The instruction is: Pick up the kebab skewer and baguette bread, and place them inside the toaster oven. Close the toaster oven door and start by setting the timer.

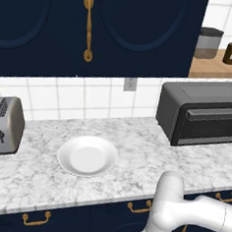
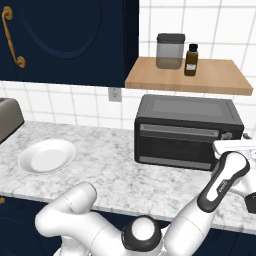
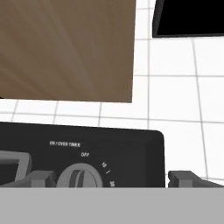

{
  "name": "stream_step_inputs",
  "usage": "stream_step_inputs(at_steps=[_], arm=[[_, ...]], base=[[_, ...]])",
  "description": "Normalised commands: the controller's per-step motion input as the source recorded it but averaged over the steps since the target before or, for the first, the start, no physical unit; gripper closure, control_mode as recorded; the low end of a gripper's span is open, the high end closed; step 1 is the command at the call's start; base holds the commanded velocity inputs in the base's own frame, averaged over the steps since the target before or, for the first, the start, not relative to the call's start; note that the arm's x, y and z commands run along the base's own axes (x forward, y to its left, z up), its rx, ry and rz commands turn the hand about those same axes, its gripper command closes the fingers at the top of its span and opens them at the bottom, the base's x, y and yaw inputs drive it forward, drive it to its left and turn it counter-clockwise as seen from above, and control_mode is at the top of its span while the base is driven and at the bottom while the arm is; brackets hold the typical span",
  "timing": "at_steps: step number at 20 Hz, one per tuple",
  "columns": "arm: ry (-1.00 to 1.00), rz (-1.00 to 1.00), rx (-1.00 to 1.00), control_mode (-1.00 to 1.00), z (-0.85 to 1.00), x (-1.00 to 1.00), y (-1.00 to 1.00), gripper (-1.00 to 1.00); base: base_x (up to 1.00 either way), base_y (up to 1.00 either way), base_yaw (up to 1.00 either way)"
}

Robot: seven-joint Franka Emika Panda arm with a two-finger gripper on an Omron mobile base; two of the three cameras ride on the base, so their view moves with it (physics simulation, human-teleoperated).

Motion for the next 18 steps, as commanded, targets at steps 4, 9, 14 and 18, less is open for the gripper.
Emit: stream_step_inputs(at_steps=[4,9,14,18], arm=[[0.0,-0.09,0.0,-1.0,0.0,-0.07,0.0,1.0],[0.0,-0.1,0.0,-1.0,0.0,-0.19,0.01,1.0],[0.01,-0.06,0.0,-1.0,0.0,-0.08,0.16,1.0],[0.0,-0.02,0.0,-1.0,0.0,-0.12,0.17,1.0]], base=[[0.0,0.0,0.0],[0.0,0.0,0.0],[0.0,0.0,0.0],[0.0,0.0,0.0]])
